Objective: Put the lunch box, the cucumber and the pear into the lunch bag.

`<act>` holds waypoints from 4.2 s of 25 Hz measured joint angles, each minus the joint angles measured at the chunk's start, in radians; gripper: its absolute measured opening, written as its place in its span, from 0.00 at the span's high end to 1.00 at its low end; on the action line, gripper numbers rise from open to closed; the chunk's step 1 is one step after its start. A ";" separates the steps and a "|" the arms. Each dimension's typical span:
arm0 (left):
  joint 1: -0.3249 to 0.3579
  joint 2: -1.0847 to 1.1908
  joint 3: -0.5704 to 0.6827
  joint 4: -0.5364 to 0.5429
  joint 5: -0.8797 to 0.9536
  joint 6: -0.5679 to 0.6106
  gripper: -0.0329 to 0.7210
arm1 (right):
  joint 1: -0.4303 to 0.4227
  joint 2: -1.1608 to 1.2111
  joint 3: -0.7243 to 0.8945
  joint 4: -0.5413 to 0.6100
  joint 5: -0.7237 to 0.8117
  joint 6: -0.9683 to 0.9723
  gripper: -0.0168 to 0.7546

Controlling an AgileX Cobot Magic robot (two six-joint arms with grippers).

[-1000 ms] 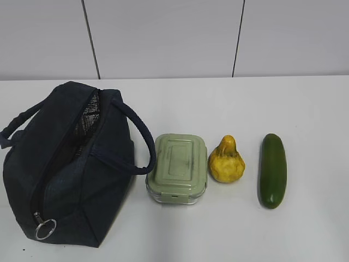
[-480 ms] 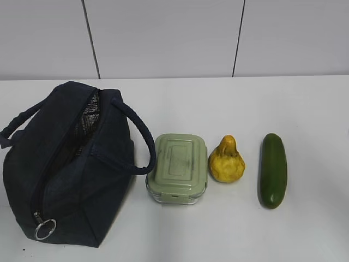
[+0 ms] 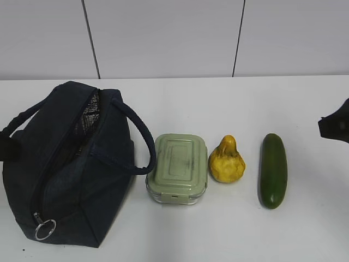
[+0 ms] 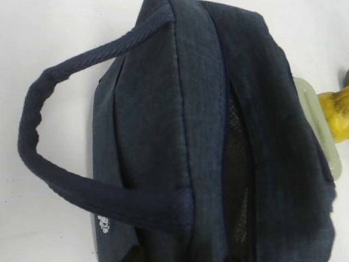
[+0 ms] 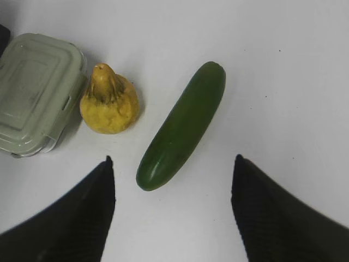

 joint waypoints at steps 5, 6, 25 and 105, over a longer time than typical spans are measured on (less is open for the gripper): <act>0.000 0.078 0.000 -0.002 -0.025 0.027 0.59 | 0.000 0.046 -0.017 0.004 -0.006 0.000 0.31; -0.001 0.089 0.000 -0.015 -0.027 0.040 0.59 | 0.000 0.057 -0.019 0.004 -0.014 0.000 0.31; -0.007 0.118 0.000 -0.075 -0.035 0.130 0.98 | -0.011 0.575 -0.389 -0.120 0.100 0.245 0.28; -0.007 0.118 0.000 -0.079 -0.061 0.131 0.98 | 0.349 0.957 -0.986 0.883 0.143 -0.690 0.15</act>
